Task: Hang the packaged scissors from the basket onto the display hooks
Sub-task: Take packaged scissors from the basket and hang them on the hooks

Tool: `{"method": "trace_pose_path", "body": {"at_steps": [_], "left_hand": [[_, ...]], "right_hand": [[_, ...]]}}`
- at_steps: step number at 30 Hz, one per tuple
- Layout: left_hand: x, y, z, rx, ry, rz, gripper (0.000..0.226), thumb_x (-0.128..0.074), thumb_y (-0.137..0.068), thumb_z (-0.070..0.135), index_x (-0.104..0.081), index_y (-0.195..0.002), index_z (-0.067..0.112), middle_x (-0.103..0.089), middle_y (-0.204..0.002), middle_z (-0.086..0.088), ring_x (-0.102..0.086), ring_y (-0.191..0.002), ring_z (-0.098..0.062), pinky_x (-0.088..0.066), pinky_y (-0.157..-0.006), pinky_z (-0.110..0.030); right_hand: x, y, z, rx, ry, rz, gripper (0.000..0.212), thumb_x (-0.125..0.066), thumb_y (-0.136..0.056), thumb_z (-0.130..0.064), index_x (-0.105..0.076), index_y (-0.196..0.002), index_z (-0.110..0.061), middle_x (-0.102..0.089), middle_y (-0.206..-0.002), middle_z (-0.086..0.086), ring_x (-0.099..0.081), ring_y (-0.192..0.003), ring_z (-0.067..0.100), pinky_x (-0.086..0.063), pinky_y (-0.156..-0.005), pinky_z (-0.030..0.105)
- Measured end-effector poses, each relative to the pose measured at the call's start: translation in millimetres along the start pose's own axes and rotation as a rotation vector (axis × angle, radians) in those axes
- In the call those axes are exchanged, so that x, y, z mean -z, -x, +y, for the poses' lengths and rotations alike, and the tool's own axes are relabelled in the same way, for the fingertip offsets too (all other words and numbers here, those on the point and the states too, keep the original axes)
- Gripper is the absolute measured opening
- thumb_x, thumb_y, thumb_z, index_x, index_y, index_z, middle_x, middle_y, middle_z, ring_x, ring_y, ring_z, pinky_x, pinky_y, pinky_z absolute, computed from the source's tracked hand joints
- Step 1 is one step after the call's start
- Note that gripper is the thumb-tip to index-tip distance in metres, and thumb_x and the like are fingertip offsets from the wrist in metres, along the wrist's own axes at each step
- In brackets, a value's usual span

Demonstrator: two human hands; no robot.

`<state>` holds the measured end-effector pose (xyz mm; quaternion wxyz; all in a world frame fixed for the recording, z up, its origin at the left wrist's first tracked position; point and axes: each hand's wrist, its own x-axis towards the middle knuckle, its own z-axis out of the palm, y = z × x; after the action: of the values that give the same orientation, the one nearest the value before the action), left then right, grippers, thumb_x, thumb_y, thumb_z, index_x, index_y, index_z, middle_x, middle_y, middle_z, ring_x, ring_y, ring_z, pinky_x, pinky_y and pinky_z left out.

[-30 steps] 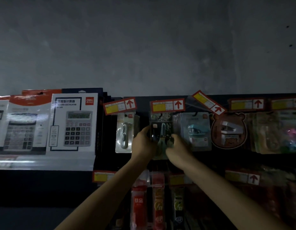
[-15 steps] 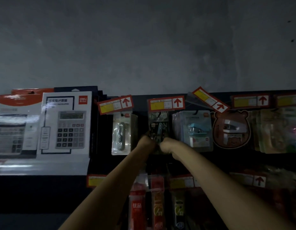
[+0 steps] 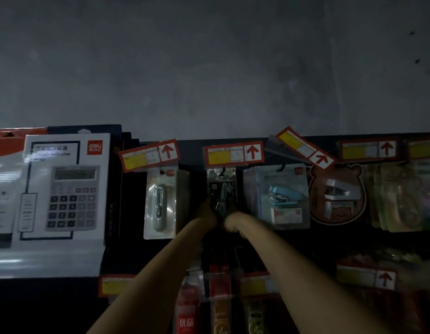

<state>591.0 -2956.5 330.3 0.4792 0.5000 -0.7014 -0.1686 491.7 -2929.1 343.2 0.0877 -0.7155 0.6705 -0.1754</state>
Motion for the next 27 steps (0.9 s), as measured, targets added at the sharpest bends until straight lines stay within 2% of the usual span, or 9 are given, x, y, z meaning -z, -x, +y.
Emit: {"method": "trace_pose_path", "body": {"at_steps": [2,4,6,8,14,19,21,23,27], "left_hand": [[-3,1,-5,-0.022,-0.012,-0.002,0.053,-0.062,-0.1,0.015,-0.043,-0.149,0.015,-0.054,-0.138,-0.005,-0.052,-0.131,-0.028,-0.038,-0.103,-0.029],[-4,2,-5,-0.027,-0.047,0.001,0.049,-0.058,-0.103,0.02,-0.043,-0.15,0.017,-0.054,-0.141,-0.007,-0.053,-0.13,-0.027,-0.038,-0.102,-0.028],[-3,4,-2,0.007,-0.064,0.01,0.043,-0.052,-0.106,0.023,-0.046,-0.148,0.015,-0.054,-0.144,-0.013,-0.053,-0.13,-0.028,-0.038,-0.1,-0.026],[1,11,5,0.012,-0.089,0.042,0.039,-0.048,-0.108,0.019,-0.05,-0.145,0.006,-0.055,-0.142,-0.018,-0.053,-0.13,-0.031,-0.038,-0.096,-0.025],[20,65,17,-0.069,-0.032,0.097,0.032,-0.067,-0.093,0.011,-0.068,-0.125,0.006,-0.072,-0.116,-0.014,-0.067,-0.113,-0.028,-0.054,-0.095,-0.039],[46,139,36,-0.189,0.177,0.195,0.043,-0.069,-0.083,0.021,-0.069,-0.126,0.014,-0.075,-0.106,-0.003,-0.073,-0.095,-0.018,-0.061,-0.08,-0.036],[60,181,36,-0.237,0.239,0.193,0.035,-0.066,-0.093,0.02,-0.066,-0.128,0.017,-0.073,-0.108,0.003,-0.071,-0.09,-0.004,-0.06,-0.073,-0.022],[75,228,34,-0.311,0.212,0.207,0.032,-0.064,-0.098,0.017,-0.064,-0.13,0.019,-0.07,-0.113,0.009,-0.067,-0.097,0.003,-0.054,-0.073,-0.012],[95,310,11,-0.378,-0.007,0.245,0.037,-0.067,-0.097,0.023,-0.061,-0.133,0.028,-0.065,-0.123,0.015,-0.063,-0.112,0.001,-0.055,-0.088,-0.018]], "right_hand": [[-5,-4,1,-0.011,0.009,0.031,0.027,-0.039,-0.106,-0.002,-0.054,-0.111,0.02,-0.054,-0.105,0.027,-0.045,-0.086,0.027,-0.043,-0.099,0.035],[-8,-1,1,-0.038,0.018,0.039,0.032,-0.038,-0.106,-0.002,-0.046,-0.078,0.012,-0.045,-0.087,0.024,-0.044,-0.072,0.029,-0.046,-0.097,0.032],[-9,5,3,-0.071,-0.061,0.056,0.03,-0.039,-0.107,-0.006,-0.054,-0.113,0.019,-0.053,-0.118,0.033,-0.056,-0.105,0.04,-0.045,-0.099,0.031],[-10,12,3,-0.031,-0.091,0.078,0.041,-0.042,-0.108,-0.011,-0.044,-0.145,0.006,-0.046,-0.148,0.024,-0.05,-0.13,0.032,-0.037,-0.11,0.033],[-15,53,3,0.126,-0.287,0.198,0.033,-0.055,-0.101,-0.009,-0.056,-0.133,-0.002,-0.06,-0.131,0.018,-0.054,-0.106,0.022,-0.047,-0.097,0.033],[-31,120,23,0.304,-0.474,0.357,0.065,-0.057,-0.093,0.001,-0.039,-0.148,-0.028,-0.054,-0.138,-0.001,-0.054,-0.129,0.023,-0.051,-0.103,0.042],[-40,163,31,0.356,-0.57,0.386,0.081,-0.059,-0.096,0.002,-0.024,-0.158,-0.036,-0.041,-0.152,-0.009,-0.043,-0.139,0.014,-0.048,-0.109,0.041],[-52,204,34,0.453,-0.591,0.485,0.076,-0.064,-0.099,-0.01,-0.025,-0.158,-0.039,-0.037,-0.158,-0.012,-0.039,-0.142,0.008,-0.045,-0.112,0.036],[-90,260,28,0.641,-0.578,0.527,0.065,-0.069,-0.095,-0.036,-0.036,-0.152,-0.043,-0.043,-0.15,-0.021,-0.041,-0.137,-0.006,-0.044,-0.109,0.027]]}}
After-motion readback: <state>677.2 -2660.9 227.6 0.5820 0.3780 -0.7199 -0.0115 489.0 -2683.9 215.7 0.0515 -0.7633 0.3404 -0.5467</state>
